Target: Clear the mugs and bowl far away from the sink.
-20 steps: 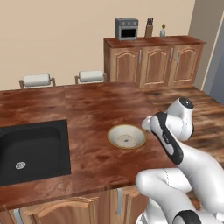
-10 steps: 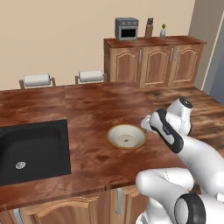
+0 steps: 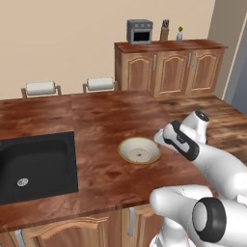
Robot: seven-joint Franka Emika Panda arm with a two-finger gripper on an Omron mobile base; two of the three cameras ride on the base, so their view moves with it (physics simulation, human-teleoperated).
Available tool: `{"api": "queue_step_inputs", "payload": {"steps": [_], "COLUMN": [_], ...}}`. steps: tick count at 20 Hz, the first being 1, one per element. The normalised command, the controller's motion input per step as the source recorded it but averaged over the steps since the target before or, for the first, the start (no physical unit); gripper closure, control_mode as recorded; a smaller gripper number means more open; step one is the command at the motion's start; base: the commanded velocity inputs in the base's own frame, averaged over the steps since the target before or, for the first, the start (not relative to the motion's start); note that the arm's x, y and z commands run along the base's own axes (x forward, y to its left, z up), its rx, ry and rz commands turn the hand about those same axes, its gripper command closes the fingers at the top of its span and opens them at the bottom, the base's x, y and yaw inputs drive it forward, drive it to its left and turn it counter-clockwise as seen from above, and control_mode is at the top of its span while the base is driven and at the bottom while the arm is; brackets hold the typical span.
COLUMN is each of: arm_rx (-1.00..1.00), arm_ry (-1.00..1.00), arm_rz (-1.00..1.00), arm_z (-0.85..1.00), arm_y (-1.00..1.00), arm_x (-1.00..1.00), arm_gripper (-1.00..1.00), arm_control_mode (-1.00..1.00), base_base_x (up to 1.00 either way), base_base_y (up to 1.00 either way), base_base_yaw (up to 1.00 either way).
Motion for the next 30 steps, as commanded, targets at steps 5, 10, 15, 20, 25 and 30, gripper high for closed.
{"api": "queue_step_inputs", "payload": {"steps": [5, 10, 15, 20, 25, 30], "arm_rx": [0.0, 0.0, 0.0, 0.0, 0.0, 0.0], "arm_ry": [0.0, 0.0, 0.0, 0.0, 0.0, 0.0], "arm_rz": [0.0, 0.0, 0.0, 0.0, 0.0, 0.0], "arm_z": [-0.18, -0.16, -0.24, -0.19, -0.15, -0.18], "arm_y": [0.01, 0.1, 0.08, 0.06, 0.22, 0.34], "arm_x": [0.16, 0.08, 0.1, 0.11, 0.2, 0.24], "arm_gripper": [-1.0, -1.0, -1.0, -1.0, -1.0, -1.0], "arm_control_mode": [-1.0, -1.0, -1.0, -1.0, -1.0, -1.0], "base_base_x": [0.0, 0.0, 0.0, 0.0, 0.0, 0.0], "base_base_y": [0.0, 0.0, 0.0, 0.0, 0.0, 0.0], "base_base_yaw": [0.0, 0.0, 0.0, 0.0, 0.0, 0.0]}}
